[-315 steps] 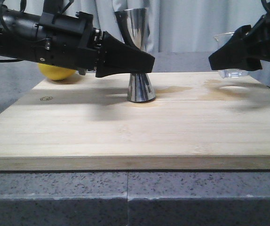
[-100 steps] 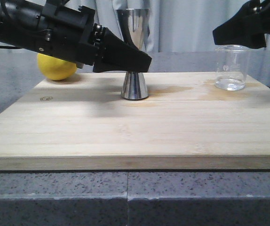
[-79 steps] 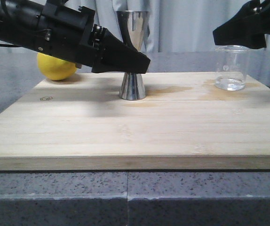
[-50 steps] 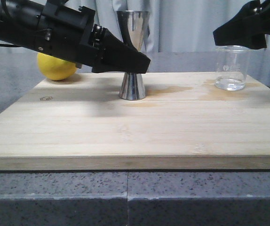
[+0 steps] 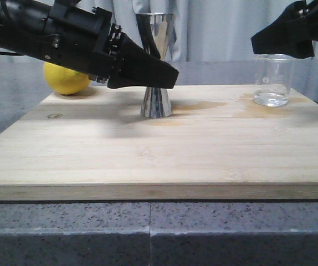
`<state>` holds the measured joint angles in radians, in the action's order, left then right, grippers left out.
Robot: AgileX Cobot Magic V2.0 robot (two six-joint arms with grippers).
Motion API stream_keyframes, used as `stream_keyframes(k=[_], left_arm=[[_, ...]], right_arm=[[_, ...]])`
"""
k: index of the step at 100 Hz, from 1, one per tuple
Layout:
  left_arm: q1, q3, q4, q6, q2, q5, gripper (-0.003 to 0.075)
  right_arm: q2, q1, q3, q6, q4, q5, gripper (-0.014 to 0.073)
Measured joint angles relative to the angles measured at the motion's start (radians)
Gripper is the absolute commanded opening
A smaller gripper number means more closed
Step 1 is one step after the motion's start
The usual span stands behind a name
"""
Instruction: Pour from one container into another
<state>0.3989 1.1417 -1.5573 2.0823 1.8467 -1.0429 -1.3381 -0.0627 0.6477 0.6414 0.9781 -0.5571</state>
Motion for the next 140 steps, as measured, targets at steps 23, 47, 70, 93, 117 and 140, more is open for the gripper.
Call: stream_keyframes(k=[23,47,70,93,117,140], left_arm=[[0.0,0.0,0.001,0.0,-0.002,-0.003,0.044],[0.0,0.0,0.028,-0.047,-0.055,-0.001,0.044],[0.0,0.0,0.142,-0.167,-0.098,0.026,0.044],[0.0,0.01,0.251,-0.315,-0.137,0.071,0.044],[0.0,0.051,0.468,-0.55,-0.201,0.079,0.044],[0.0,0.101,0.831,-0.967,-0.299,0.056,0.044]], right_arm=[[0.007,0.0,0.0,0.0,0.0,0.001,0.0544],[0.056,0.0,0.01,0.004,0.001,0.022,0.0544],[0.109,0.0,0.019,0.096,0.002,0.049,0.0544],[0.148,0.0,0.069,0.251,0.073,0.159,0.0544],[0.176,0.0,0.107,0.523,0.255,0.225,0.0544],[0.216,0.0,0.134,0.988,0.694,0.214,0.0544]])
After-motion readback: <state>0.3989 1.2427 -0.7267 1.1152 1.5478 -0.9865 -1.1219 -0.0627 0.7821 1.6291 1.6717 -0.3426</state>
